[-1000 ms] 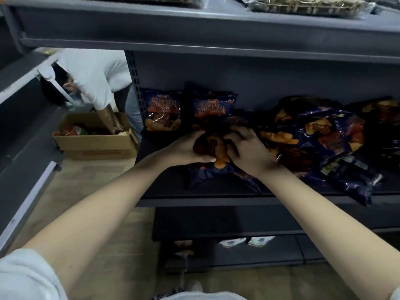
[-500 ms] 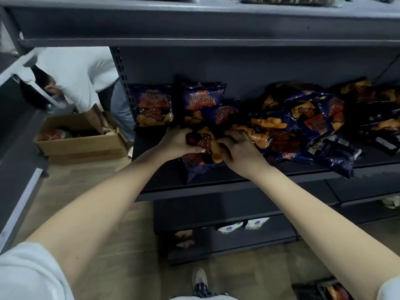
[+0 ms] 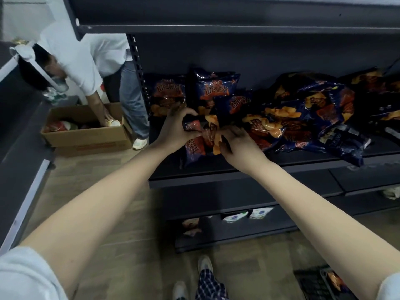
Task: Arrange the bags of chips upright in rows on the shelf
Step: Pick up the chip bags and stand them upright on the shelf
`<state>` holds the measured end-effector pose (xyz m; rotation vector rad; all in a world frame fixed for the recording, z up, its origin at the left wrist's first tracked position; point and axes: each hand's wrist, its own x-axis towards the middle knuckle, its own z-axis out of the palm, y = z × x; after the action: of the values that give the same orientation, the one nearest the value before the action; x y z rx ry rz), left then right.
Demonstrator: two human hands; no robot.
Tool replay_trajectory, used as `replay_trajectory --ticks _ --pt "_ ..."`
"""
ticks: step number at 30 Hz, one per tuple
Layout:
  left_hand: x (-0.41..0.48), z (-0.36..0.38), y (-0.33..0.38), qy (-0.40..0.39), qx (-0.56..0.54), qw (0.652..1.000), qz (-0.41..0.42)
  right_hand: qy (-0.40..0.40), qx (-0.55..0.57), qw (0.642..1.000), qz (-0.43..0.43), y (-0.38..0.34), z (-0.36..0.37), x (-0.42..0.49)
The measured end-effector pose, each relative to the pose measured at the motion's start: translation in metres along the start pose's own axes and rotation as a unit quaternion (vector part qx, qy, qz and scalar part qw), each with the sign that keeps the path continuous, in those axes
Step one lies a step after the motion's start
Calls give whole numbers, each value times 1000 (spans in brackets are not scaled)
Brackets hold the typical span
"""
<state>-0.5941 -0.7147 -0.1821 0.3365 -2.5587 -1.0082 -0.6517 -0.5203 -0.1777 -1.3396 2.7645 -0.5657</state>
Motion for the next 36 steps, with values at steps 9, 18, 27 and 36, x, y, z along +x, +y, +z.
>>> replay_trajectory --ticks 9,18,27,36 --pt "-7 -76 4 -144 102 983 57 57 101 993 -11 -51 -17 24" --pt "-18 -98 18 -237 134 957 99 -220 227 949 -10 -84 -16 46" --pt "-20 -109 3 -127 -13 989 73 -140 418 895 68 -59 20 51" --pt "-54 -58 -36 -61 -260 962 -63 -45 559 818 127 -48 29 50"
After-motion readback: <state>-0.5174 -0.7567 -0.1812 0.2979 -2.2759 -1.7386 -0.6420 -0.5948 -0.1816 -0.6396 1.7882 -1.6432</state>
